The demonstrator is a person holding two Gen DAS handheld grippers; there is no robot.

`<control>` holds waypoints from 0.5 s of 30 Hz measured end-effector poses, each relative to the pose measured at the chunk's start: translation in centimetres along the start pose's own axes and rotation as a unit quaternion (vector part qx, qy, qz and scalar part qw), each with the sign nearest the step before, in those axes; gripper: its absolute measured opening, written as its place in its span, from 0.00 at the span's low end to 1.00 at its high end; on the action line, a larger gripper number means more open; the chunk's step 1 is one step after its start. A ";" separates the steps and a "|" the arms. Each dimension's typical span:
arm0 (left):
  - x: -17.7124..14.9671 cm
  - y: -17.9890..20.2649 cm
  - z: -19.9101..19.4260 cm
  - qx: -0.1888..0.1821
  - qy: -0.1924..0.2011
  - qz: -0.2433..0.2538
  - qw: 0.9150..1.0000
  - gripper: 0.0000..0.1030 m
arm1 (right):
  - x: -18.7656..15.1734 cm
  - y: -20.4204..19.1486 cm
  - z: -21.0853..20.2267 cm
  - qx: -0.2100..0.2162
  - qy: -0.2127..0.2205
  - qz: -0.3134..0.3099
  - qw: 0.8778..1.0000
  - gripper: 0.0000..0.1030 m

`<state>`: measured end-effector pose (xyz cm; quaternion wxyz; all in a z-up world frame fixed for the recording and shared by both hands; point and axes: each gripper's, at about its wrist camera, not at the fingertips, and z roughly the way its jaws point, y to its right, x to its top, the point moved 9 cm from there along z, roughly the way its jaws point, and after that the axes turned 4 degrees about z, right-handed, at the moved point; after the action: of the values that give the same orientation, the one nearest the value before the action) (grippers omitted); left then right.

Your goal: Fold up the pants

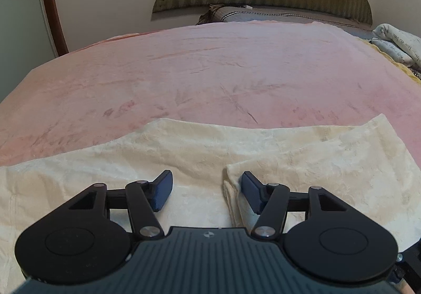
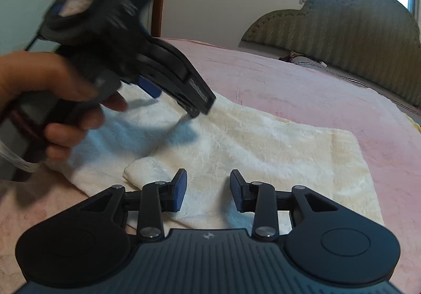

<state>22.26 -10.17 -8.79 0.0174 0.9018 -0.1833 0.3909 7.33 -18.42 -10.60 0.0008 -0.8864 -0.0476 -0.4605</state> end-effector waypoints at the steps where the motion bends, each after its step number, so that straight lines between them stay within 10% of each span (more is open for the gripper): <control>1: 0.1 -0.1 0.0 0.002 0.003 0.000 1.000 0.62 | -0.1 0.0 0.0 -0.003 0.002 -0.002 1.000 0.35; 15: -0.6 -0.8 -0.9 0.013 0.010 0.001 1.000 0.70 | -0.5 0.6 0.0 -0.013 0.008 0.014 1.000 0.50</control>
<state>21.53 -9.04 -8.46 0.0067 0.8979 -0.1794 0.4020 7.07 -19.08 -10.93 -0.0039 -0.8832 -0.0287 -0.4681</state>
